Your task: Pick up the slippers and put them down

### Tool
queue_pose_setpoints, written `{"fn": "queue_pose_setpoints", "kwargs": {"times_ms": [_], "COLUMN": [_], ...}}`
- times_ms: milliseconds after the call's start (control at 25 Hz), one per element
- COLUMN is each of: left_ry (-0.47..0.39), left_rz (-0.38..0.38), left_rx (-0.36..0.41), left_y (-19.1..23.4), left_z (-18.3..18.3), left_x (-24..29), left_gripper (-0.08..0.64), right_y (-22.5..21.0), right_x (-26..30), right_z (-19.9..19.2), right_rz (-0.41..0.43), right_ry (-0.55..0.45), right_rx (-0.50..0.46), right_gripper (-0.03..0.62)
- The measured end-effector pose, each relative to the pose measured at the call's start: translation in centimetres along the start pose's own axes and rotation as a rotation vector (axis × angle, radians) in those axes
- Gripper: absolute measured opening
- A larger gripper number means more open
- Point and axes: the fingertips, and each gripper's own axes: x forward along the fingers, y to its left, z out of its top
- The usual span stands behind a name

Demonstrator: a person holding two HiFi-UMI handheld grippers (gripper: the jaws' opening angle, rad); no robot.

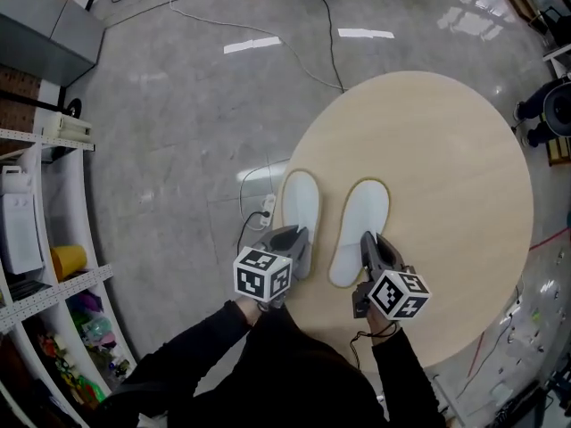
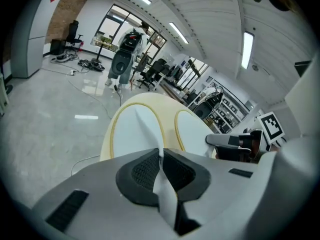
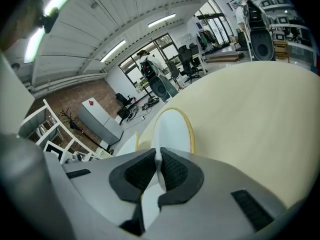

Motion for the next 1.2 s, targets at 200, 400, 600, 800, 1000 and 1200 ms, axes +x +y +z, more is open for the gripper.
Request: {"fn": "queue_pose_setpoints", "kwargs": {"times_ms": [200, 400, 600, 800, 1000, 1200], "left_ry": [0.051, 0.086, 0.099, 0.122, 0.128, 0.129], "left_rz": [-0.019, -0.031, -0.034, -0.040, -0.034, -0.027], "left_rx": [0.029, 0.052, 0.075, 0.097, 0.101, 0.098], "left_y": [1.7, 2.4, 3.1, 4.0, 4.3, 3.9], "left_z": [1.0, 2.1, 3.1, 3.3, 2.8, 2.4], "left_x": [1.9, 3.6, 5.1, 6.0, 6.1, 5.9], "left_gripper": [0.034, 0.034, 0.034, 0.034, 0.034, 0.035], "right_y": [-0.2, -0.2, -0.7, -0.2, -0.4, -0.6], "right_x": [3.1, 5.5, 7.9, 9.3, 9.5, 9.0], "right_z": [-0.7, -0.2, -0.6, -1.2, -2.0, -2.3], "right_rz": [-0.017, -0.017, -0.027, -0.025, -0.043, -0.056], "right_ry": [0.032, 0.050, 0.069, 0.088, 0.099, 0.089], "right_rx": [0.045, 0.061, 0.088, 0.088, 0.083, 0.090], "right_gripper": [0.031, 0.031, 0.031, 0.031, 0.031, 0.032]}}
